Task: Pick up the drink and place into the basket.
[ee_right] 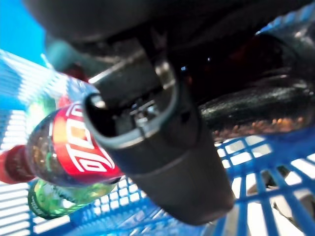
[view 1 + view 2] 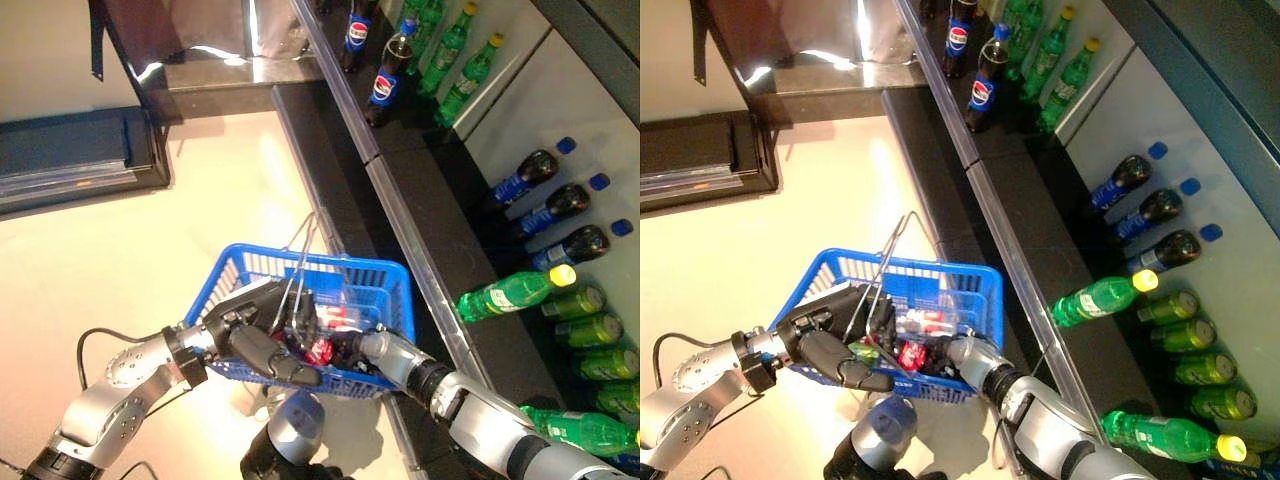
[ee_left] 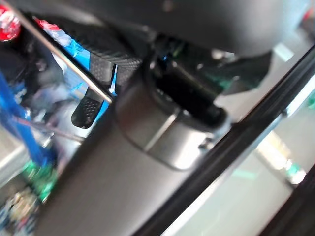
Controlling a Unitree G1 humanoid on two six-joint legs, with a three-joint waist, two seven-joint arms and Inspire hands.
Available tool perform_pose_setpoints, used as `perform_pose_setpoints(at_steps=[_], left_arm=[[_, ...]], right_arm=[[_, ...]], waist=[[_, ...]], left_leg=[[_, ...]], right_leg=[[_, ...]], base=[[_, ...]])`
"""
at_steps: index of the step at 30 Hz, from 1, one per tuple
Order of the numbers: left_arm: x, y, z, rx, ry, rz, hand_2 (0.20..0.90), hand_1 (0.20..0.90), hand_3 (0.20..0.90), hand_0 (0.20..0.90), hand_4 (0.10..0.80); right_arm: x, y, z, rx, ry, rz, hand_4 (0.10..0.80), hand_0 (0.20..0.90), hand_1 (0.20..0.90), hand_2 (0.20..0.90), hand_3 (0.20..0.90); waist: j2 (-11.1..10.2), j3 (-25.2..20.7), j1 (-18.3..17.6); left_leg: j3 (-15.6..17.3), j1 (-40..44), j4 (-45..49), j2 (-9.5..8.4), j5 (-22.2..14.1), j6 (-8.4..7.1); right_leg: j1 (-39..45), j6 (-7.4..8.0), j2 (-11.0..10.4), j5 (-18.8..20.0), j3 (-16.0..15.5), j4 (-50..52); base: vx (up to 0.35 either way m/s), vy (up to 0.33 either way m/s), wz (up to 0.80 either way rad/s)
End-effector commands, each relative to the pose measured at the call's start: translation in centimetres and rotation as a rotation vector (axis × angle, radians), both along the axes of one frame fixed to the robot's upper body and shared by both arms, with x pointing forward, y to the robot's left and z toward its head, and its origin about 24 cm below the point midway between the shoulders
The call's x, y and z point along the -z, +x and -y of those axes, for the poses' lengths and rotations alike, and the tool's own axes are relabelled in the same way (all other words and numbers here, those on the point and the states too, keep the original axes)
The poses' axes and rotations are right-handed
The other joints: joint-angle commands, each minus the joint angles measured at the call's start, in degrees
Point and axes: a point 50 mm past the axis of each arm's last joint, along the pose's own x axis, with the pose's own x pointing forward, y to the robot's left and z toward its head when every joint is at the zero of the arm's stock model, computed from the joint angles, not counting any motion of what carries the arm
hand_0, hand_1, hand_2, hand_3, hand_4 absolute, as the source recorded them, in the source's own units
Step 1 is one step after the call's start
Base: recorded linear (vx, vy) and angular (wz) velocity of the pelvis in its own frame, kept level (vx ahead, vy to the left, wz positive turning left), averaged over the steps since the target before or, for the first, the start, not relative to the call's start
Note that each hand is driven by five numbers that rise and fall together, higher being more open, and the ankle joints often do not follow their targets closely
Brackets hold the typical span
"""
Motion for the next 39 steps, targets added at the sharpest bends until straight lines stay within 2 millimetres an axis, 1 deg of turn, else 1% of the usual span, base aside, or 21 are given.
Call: perform_pose_setpoints(at_steps=[1, 4, 10, 11, 12, 13, 14, 22, 27, 29, 31, 32, 33, 34, 35, 36, 38, 39], left_arm=[[-14.8, -5.7, 5.6, 0.6, -0.576, 0.834, 0.3, 0.3, 0.2, 0.3, 0.1], [-15.2, -5.8, 5.8, 0.604, -0.576, 0.848, 0.3, 0.3, 0.2, 0.3, 0.1], [-15.5, -5.7, 5.8, 0.568, -0.579, 0.869, 0.3, 0.3, 0.2, 0.3, 0.1], [-15.5, -5.7, 5.7, 0.565, -0.582, 0.871, 0.3, 0.3, 0.2, 0.3, 0.1], [-15.6, -5.7, 5.6, 0.559, -0.587, 0.873, 0.3, 0.3, 0.2, 0.3, 0.1], [-15.6, -5.7, 5.5, 0.55, -0.594, 0.871, 0.3, 0.3, 0.2, 0.3, 0.1], [-15.6, -5.6, 5.4, 0.546, -0.596, 0.869, 0.3, 0.3, 0.2, 0.3, 0.1], [-15.9, -5.4, 4.6, 0.494, -0.622, 0.863, 0.3, 0.3, 0.2, 0.3, 0.1], [-16.0, -5.0, 3.6, 0.405, -0.613, 0.88, 0.3, 0.3, 0.2, 0.3, 0.1], [-16.2, -4.7, 3.0, 0.344, -0.606, 0.889, 0.3, 0.3, 0.2, 0.3, 0.1], [-16.4, -4.2, 1.6, 0.244, -0.621, 0.881, 0.3, 0.3, 0.2, 0.3, 0.1], [-16.5, -4.0, 1.2, 0.219, -0.621, 0.881, 0.3, 0.3, 0.2, 0.3, 0.1], [-16.5, -3.8, 0.3, 0.175, -0.622, 0.879, 0.3, 0.3, 0.2, 0.3, 0.1], [-16.4, -3.6, -0.4, 0.145, -0.627, 0.875, 0.3, 0.3, 0.2, 0.3, 0.1], [-16.4, -3.6, -0.6, 0.137, -0.629, 0.873, 0.3, 0.3, 0.2, 0.3, 0.1], [-16.3, -3.4, -1.6, 0.1, -0.628, 0.867, 0.3, 0.3, 0.2, 0.3, 0.1], [-16.3, -3.4, -2.0, 0.082, -0.623, 0.865, 0.3, 0.3, 0.2, 0.3, 0.1], [-16.3, -3.4, -2.8, 0.049, -0.611, 0.868, 0.3, 0.3, 0.2, 0.3, 0.1]], right_arm=[[3.2, -3.9, -1.3, -0.06, -0.096, -0.159, 0.1, 0.3, 0.3, 0.3, 0.2], [3.8, -4.5, -1.0, 0.012, -0.097, -0.179, 0.1, 0.3, 0.3, 0.3, 0.2], [4.7, -5.2, -0.1, 0.074, -0.125, -0.206, 0.1, 0.3, 0.3, 0.3, 0.2], [4.8, -5.3, 0.1, 0.088, -0.124, -0.207, 0.133, 0.328, 0.328, 0.328, 0.233], [5.0, -5.4, 0.3, 0.107, -0.121, -0.208, 0.35, 0.514, 0.514, 0.514, 0.45], [5.0, -5.5, 0.4, 0.12, -0.114, -0.205, 0.487, 0.632, 0.632, 0.632, 0.587], [5.1, -5.5, 0.4, 0.128, -0.105, -0.208, 0.8, 0.9, 0.9, 0.9, 0.9], [5.1, -5.3, 0.4, 0.214, -0.009, -0.166, 0.8, 0.9, 0.9, 0.9, 0.9], [4.6, -4.8, 0.0, 0.279, 0.095, -0.116, 0.8, 0.9, 0.9, 0.9, 0.9], [4.4, -4.6, -0.1, 0.312, 0.14, -0.093, 0.8, 0.9, 0.9, 0.9, 0.9], [3.9, -4.2, 0.1, 0.351, 0.194, -0.048, 0.8, 0.9, 0.9, 0.9, 0.9], [3.8, -4.1, 0.2, 0.361, 0.205, -0.032, 0.8, 0.9, 0.9, 0.9, 0.9], [3.3, -3.9, 0.4, 0.379, 0.224, -0.002, 0.8, 0.9, 0.9, 0.9, 0.9], [3.0, -3.7, 0.6, 0.399, 0.242, 0.025, 0.8, 0.9, 0.9, 0.9, 0.9], [2.9, -3.7, 0.7, 0.407, 0.248, 0.035, 0.8, 0.9, 0.9, 0.9, 0.9], [2.3, -3.4, 1.1, 0.437, 0.29, 0.073, 0.8, 0.9, 0.9, 0.9, 0.9], [1.9, -3.3, 1.2, 0.454, 0.323, 0.086, 0.8, 0.9, 0.9, 0.9, 0.9], [1.4, -3.2, 1.5, 0.474, 0.36, 0.118, 0.8, 0.9, 0.9, 0.9, 0.9]], waist=[[2.66, -9.42, -1.32], [2.86, -9.38, -1.4], [2.94, -9.08, -1.45], [2.9, -9.06, -1.48], [2.81, -9.03, -1.48], [2.72, -9.04, -1.53], [2.64, -9.07, -1.56], [1.89, -9.47, -1.81], [1.56, -9.65, -1.83], [1.45, -9.67, -1.89], [1.31, -9.74, -2.13], [1.27, -9.75, -2.18], [1.11, -9.77, -2.38], [1.07, -9.81, -2.66], [1.07, -9.81, -2.74], [0.92, -9.75, -3.21], [0.8, -9.76, -3.47], [0.61, -9.81, -3.89]], left_leg=[[4.2, -1.69, -1.88, -0.41, 3.46, 2.4], [4.09, -1.73, -1.97, -0.52, 3.62, 2.55], [4.04, -1.54, -2.04, -0.49, 3.6, 2.77], [4.04, -1.47, -2.14, -0.48, 3.64, 2.82], [4.05, -1.39, -2.28, -0.43, 3.66, 2.88], [4.1, -1.28, -2.43, -0.31, 3.68, 2.91], [4.11, -1.21, -2.53, -0.27, 3.69, 2.91], [4.23, -0.49, -3.46, 0.31, 3.79, 2.96], [4.27, 0.03, -3.69, 0.64, 3.66, 2.89], [4.28, 0.24, -3.69, 0.76, 3.56, 2.87], [4.4, 0.57, -3.67, 0.98, 3.4, 2.85], [4.41, 0.62, -3.69, 1.02, 3.35, 2.85], [4.52, 0.71, -3.68, 1.11, 3.22, 2.83], [4.61, 0.87, -3.67, 1.26, 3.11, 2.81], [4.64, 0.92, -3.67, 1.3, 3.08, 2.81], [4.85, 1.07, -3.61, 1.46, 2.9, 2.73], [4.98, 1.22, -3.63, 1.58, 2.77, 2.68], [5.24, 1.37, -3.69, 1.83, 2.6, 2.63]], right_leg=[[3.21, -2.98, 3.28, 4.84, 2.05, -2.84], [2.87, -2.78, 3.29, 5.07, 2.18, -2.56], [2.92, -2.48, 3.33, 5.46, 2.25, -2.58], [2.92, -2.43, 3.39, 5.56, 2.32, -2.64], [2.91, -2.37, 3.44, 5.67, 2.35, -2.71], [2.94, -2.35, 3.47, 5.72, 2.37, -2.77], [2.98, -2.33, 3.53, 5.74, 2.43, -2.82], [3.17, -2.28, 4.01, 6.15, 2.91, -3.48], [3.48, -2.3, 4.21, 6.23, 3.14, -3.67], [3.58, -2.31, 4.22, 6.18, 3.18, -3.58], [3.8, -2.29, 4.23, 6.07, 3.32, -3.47], [3.79, -2.3, 4.24, 6.04, 3.37, -3.44], [3.88, -2.33, 4.29, 5.95, 3.49, -3.43], [3.94, -2.37, 4.3, 5.87, 3.57, -3.33], [3.94, -2.38, 4.3, 5.85, 3.58, -3.29], [3.98, -2.47, 4.43, 5.73, 3.89, -3.27], [3.98, -2.47, 4.49, 5.67, 4.04, -3.23], [4.07, -2.49, 4.59, 5.61, 4.26, -3.38]], base=[[0.0, 0.0, 0.0], [0.0, 0.0, 0.0], [0.011, 0.007, 0.03], [0.012, -0.002, 0.06], [0.017, -0.001, 0.09], [0.018, 0.001, 0.08], [0.016, 0.004, 0.05], [0.0, 0.0, 0.0], [0.0, 0.0, 0.0], [0.0, 0.0, 0.0], [0.0, 0.0, 0.0], [0.0, 0.0, 0.0], [0.0, 0.0, 0.0], [0.0, 0.0, 0.0], [0.0, 0.0, 0.0], [0.0, 0.0, 0.0], [-0.003, -0.021, -0.07], [-0.007, -0.024, -0.11]])
